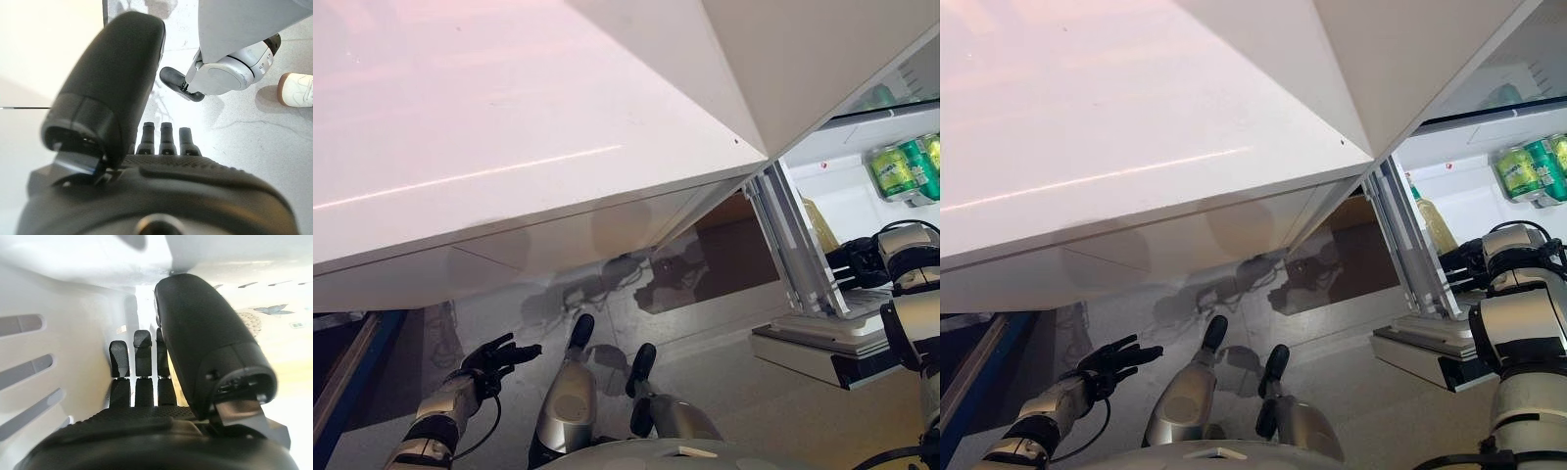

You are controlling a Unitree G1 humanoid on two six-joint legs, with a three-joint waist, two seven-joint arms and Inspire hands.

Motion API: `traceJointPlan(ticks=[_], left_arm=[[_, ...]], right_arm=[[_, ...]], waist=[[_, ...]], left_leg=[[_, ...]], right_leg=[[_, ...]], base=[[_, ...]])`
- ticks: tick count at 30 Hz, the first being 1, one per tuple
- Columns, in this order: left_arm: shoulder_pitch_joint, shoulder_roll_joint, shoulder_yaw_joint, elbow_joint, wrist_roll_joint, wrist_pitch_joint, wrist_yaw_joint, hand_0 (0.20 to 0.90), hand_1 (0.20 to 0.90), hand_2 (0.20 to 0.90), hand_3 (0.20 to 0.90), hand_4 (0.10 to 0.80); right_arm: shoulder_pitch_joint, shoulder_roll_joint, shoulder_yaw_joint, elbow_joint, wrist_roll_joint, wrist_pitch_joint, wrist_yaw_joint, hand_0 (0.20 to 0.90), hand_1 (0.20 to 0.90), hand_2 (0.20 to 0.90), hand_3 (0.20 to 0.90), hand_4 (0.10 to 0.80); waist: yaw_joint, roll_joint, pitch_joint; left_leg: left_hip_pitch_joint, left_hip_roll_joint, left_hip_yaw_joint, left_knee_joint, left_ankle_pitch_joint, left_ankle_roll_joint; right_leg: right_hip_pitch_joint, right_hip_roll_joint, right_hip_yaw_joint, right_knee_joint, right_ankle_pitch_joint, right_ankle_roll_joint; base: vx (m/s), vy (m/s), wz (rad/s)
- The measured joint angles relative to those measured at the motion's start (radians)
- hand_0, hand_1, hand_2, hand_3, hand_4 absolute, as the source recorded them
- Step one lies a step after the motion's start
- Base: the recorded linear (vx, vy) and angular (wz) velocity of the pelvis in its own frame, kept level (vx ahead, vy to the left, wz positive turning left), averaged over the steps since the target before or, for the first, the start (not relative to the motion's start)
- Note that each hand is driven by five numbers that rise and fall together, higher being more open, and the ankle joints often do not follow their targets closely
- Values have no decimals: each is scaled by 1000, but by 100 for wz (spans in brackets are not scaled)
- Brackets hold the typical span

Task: Put drinks into fridge and close the fridge

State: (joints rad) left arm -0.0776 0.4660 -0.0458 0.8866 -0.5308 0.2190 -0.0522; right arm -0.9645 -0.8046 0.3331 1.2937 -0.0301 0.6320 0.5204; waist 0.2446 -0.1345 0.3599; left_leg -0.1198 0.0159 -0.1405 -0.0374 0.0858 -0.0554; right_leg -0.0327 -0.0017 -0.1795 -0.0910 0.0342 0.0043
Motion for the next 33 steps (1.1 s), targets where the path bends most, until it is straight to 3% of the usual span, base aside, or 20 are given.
traceJointPlan(ticks=[1, 2, 16, 25, 33], left_arm=[[-2, 0, 0, 0, 0, 0, 0, 900, 900, 900, 900, 800], [-4, 0, 0, 0, 0, 0, 0, 900, 900, 900, 900, 800], [-12, 0, 0, 0, 0, -2, 8, 900, 900, 900, 900, 800], [-12, 0, 0, 10, 0, -2, 16, 900, 900, 900, 900, 800], [-8, -1, 0, 13, 2, -2, 13, 900, 900, 900, 900, 800]], right_arm=[[0, 0, 0, 0, 2, 1, -3, 592, 592, 592, 540, 440], [0, 0, 0, 0, 9, 2, -6, 900, 900, 900, 900, 800], [-22, 0, -13, -2, 74, -11, -87, 900, 900, 900, 900, 800], [-14, 1, -86, -9, 276, -15, -199, 900, 900, 900, 900, 800], [-11, 0, -143, -75, 325, -117, -253, 900, 900, 900, 900, 800]], waist=[[0, 0, 0], [0, 0, 0], [-2, -2, -1], [-26, -3, -2], [-59, -8, -16]], left_leg=[[0, 0, 0, 0, 0, 0], [0, 0, 1, 0, 0, 0], [7, -2, 7, 0, 3, 4], [29, -5, 19, -3, 6, 8], [58, -4, 38, -6, 6, 8]], right_leg=[[0, 0, 0, 0, 0, 0], [0, 0, 0, 0, 0, 0], [6, -2, 3, 0, 2, -2], [23, -4, 12, 0, 8, -4], [40, -5, 35, 0, 12, -6]], base=[[0, 0, 0], [0, 0, 0], [0, 0, 0], [-7, 22, -3], [7, 36, -8]])
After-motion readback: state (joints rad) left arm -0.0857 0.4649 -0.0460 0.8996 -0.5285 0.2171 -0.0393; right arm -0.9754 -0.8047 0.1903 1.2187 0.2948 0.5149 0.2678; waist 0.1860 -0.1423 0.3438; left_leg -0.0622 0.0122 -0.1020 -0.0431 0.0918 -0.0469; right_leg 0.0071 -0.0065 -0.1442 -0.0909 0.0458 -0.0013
